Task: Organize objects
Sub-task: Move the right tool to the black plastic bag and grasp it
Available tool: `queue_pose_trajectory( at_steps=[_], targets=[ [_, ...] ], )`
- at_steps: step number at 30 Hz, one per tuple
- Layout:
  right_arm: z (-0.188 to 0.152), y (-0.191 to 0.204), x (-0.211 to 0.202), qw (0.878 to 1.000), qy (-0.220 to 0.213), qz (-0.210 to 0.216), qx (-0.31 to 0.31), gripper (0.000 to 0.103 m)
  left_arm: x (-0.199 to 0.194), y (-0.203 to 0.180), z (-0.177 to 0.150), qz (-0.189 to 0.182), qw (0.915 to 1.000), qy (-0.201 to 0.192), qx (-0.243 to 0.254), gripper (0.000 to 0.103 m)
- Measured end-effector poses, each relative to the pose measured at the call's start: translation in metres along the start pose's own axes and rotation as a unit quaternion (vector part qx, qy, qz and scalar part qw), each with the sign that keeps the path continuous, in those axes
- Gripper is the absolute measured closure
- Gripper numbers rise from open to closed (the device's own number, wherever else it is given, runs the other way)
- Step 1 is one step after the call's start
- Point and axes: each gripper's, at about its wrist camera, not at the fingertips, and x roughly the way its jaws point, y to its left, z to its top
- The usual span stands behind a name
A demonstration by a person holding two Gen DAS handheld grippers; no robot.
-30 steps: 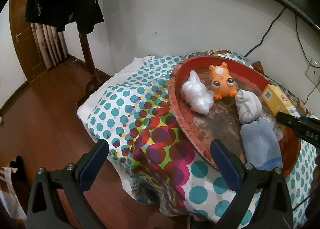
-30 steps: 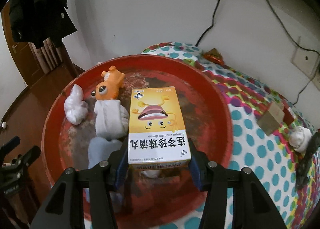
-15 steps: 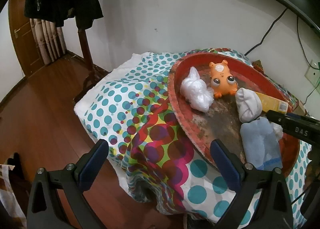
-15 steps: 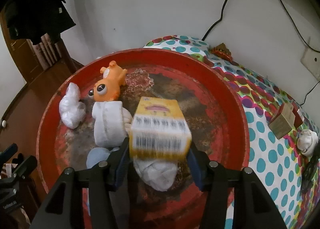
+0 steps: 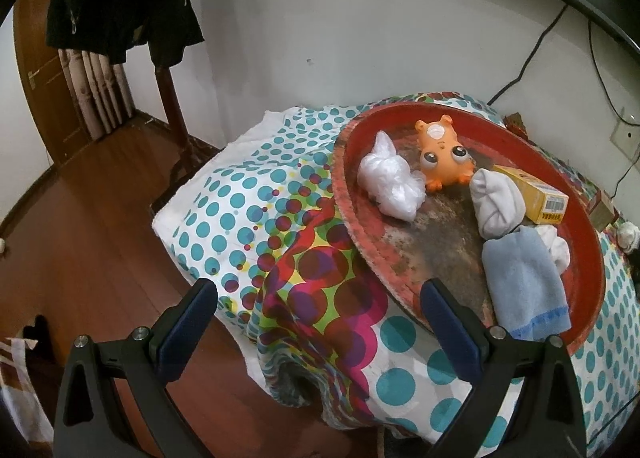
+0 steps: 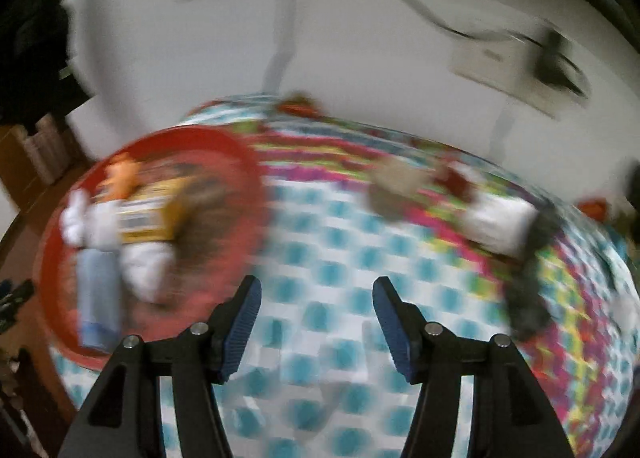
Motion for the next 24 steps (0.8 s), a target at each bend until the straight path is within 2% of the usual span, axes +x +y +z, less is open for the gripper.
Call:
queue_pose_trajectory(
  at_steps=[5, 9, 17, 24],
  targets=[
    [-0.011, -0.083, 0.008, 0.995, 0.003, -0.095, 0.03, 0.043, 0.0, -0.004, -0.001, -0.006, 1.0, 0.002, 0.007, 0.002],
    [-0.013, -0.121, 0.024, 0.992, 0.008, -0.117, 0.04, 0.043, -0.001, -0.006, -0.001, 0.0, 1.0, 0.0, 0.008, 0.002],
    [-0.003, -0.149, 0.057, 0.994, 0.004, -0.091, 0.065, 0.043, -0.007, -0.019, -0.003, 0.006, 0.9991, -0.02, 0.038, 0.002],
    [0.0, -0.159, 0.072, 0.995, 0.006, -0.074, 0.073, 0.043, -0.016, -0.043, -0.002, -0.017, 0.9977, -0.018, 0.063, 0.002]
  ],
)
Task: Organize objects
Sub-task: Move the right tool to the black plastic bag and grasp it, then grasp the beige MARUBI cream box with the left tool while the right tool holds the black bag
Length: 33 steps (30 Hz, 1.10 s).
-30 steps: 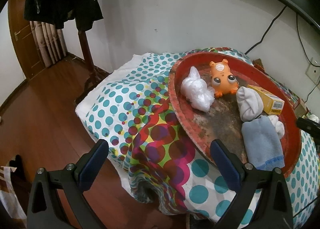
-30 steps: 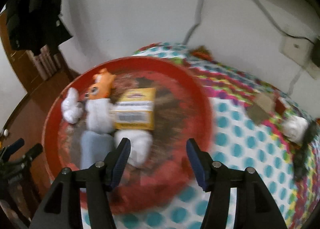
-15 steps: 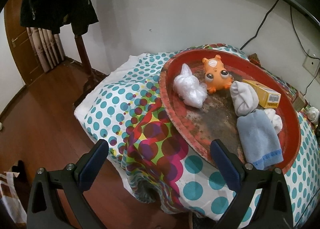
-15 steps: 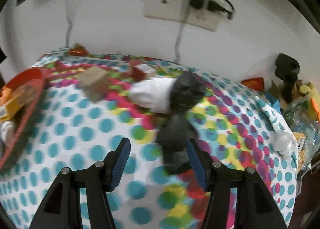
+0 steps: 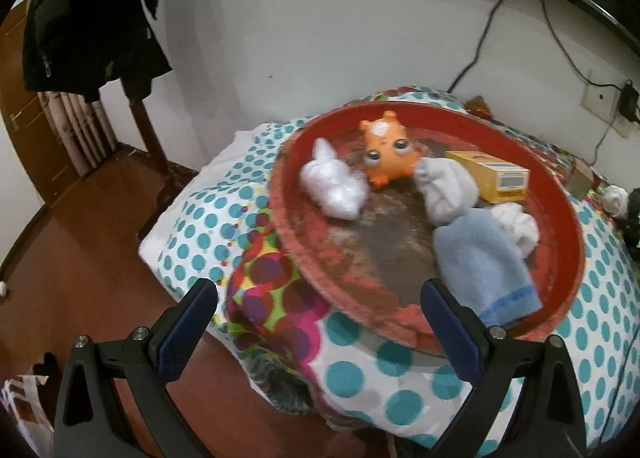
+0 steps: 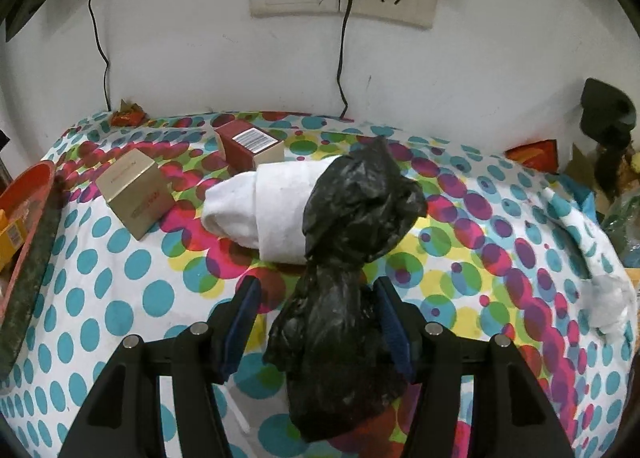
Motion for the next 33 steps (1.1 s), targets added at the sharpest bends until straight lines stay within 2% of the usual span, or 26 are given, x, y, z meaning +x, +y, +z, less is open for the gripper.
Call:
queue_pose_trajectory(
  at_steps=[6, 12, 19, 21, 23, 26, 33],
  targets=[
    [0.0, -0.001, 0.002, 1.0, 0.003, 0.006, 0.003, 0.043, -0.008, -0.023, 0.004, -0.02, 0.9998, 0.003, 0.008, 0.002],
    [0.0, 0.001, 0.006, 1.0, 0.01, 0.003, 0.0, 0.043, -0.017, -0.054, 0.008, -0.025, 0.9988, -0.001, 0.043, 0.002],
    [0.001, 0.003, 0.005, 1.0, 0.011, 0.0, -0.004, 0.044, -0.024, -0.098, 0.009, -0.05, 0.9958, -0.002, 0.076, 0.002],
    [0.0, 0.002, 0.004, 1.0, 0.01, -0.004, -0.001, 0.052, -0.028, -0.11, 0.009, -0.059, 0.9943, -0.006, 0.089, 0.001],
    [0.0, -0.002, 0.002, 1.0, 0.007, -0.004, 0.001, 0.069, -0.03, -0.123, 0.01, -0.063, 0.9925, -0.008, 0.104, 0.001],
    [-0.001, -0.008, -0.001, 1.0, 0.006, -0.001, -0.003, 0.08, -0.031, -0.143, 0.009, -0.074, 0.9902, -0.004, 0.119, 0.001],
    [-0.014, -0.028, -0.015, 1.0, 0.004, 0.012, 0.009, 0.083, -0.039, -0.185, 0.006, -0.108, 0.9832, -0.002, 0.147, 0.001]
  ],
)
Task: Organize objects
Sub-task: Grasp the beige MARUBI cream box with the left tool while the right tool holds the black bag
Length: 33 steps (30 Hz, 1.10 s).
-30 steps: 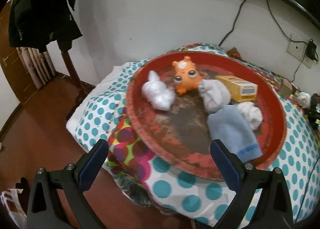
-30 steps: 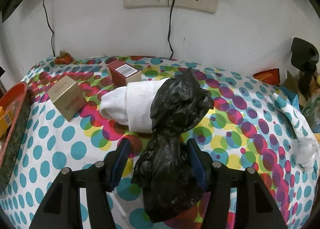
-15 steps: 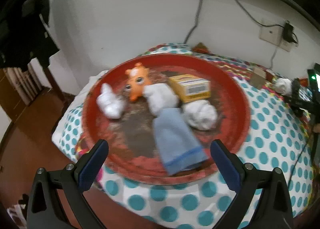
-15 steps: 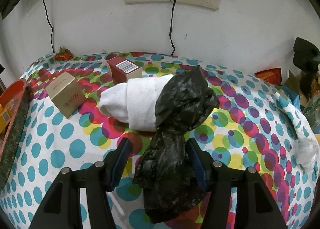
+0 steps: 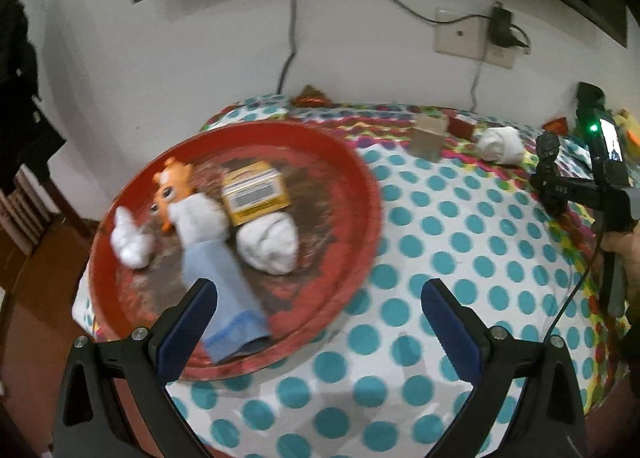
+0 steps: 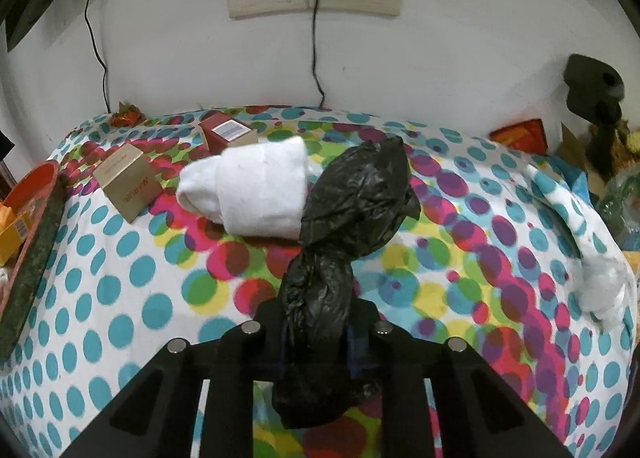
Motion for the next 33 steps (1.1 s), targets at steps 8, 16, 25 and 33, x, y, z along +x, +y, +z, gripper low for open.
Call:
queue_pose_trajectory(
  at_steps=[8, 16, 25, 33],
  targets=[
    [-0.03, -0.033, -0.024, 1.0, -0.001, -0.002, 0.011, 0.083, 0.016, -0.044, 0.017, -0.027, 0.9992, 0.003, 0.029, 0.0],
    [-0.048, -0.049, -0.039, 1.0, 0.0, -0.002, 0.014, 0.083, 0.038, -0.085, 0.038, -0.04, 0.9974, -0.001, 0.06, 0.0],
    [-0.048, -0.041, -0.038, 1.0, 0.002, -0.017, 0.002, 0.083, 0.08, -0.119, 0.085, -0.058, 0.9945, -0.017, 0.085, 0.0],
    [-0.049, -0.042, -0.039, 1.0, 0.002, -0.018, 0.0, 0.083, 0.14, -0.119, 0.121, -0.064, 0.997, 0.02, 0.038, 0.0]
  ],
)
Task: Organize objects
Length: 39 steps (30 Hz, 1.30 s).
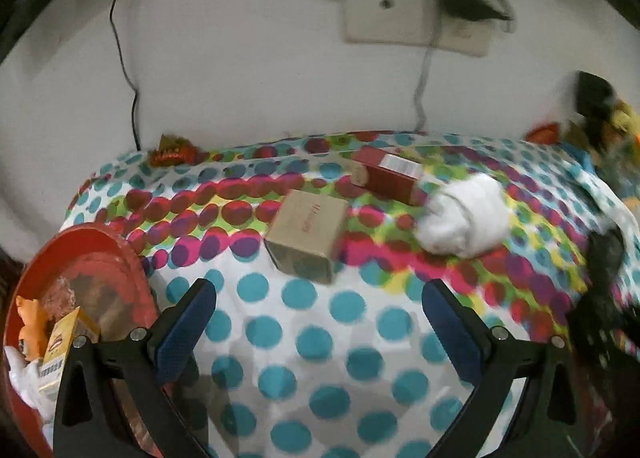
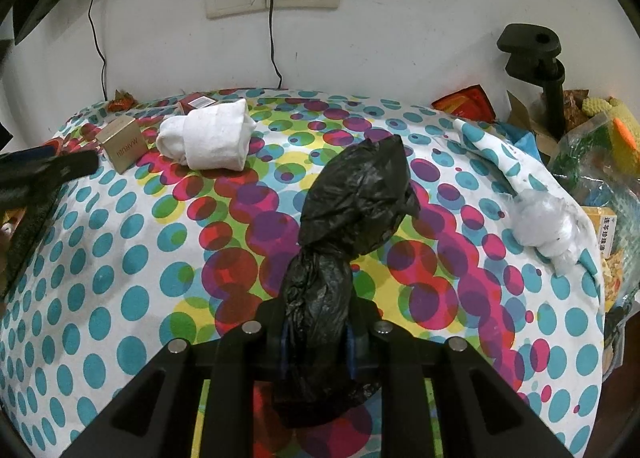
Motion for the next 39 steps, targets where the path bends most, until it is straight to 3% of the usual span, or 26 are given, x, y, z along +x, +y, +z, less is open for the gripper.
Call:
queue_pose_trajectory(
  at_steps=[5, 13, 19, 21, 24, 30, 39],
  targets=[
    [0.0, -0.002, 0.0, 1.0, 0.0, 0.004, 0.001, 0.081, 0.025, 0.017, 0.011, -0.023, 0.9986, 0.021, -0.044, 0.0],
    [0.001, -0.002, 0.0, 1.0, 0.0, 0.006, 0.001, 0.081, 0.048, 0.021, 0.016, -0.027, 0.9979, 0.031, -0.051, 0.001],
    [0.0, -0.003, 0.0, 1.0, 0.0, 0.006, 0.001, 0.08, 0.054, 0.019, 0.018, -0.03, 0.9982, 0.031, -0.042, 0.014],
    [0.0, -0.002, 0.001, 1.0, 0.0, 0.005, 0.0, 0.08, 0.054, 0.02, 0.018, -0.038, 0.9979, 0.03, -0.043, 0.032],
    [0.0, -0.002, 0.001, 1.0, 0.0, 0.004, -0.001, 0.08, 0.058, 0.022, 0.018, -0.055, 0.9961, 0.042, -0.054, 0.049],
    [0.0, -0.002, 0.002, 1.0, 0.001, 0.002, -0.003, 0.08, 0.059, 0.024, 0.013, -0.052, 0.9964, 0.035, -0.058, 0.053],
    [0.0, -0.002, 0.001, 1.0, 0.0, 0.001, -0.004, 0.08, 0.059, 0.014, 0.006, -0.022, 0.9995, 0.021, -0.011, 0.057]
  ],
)
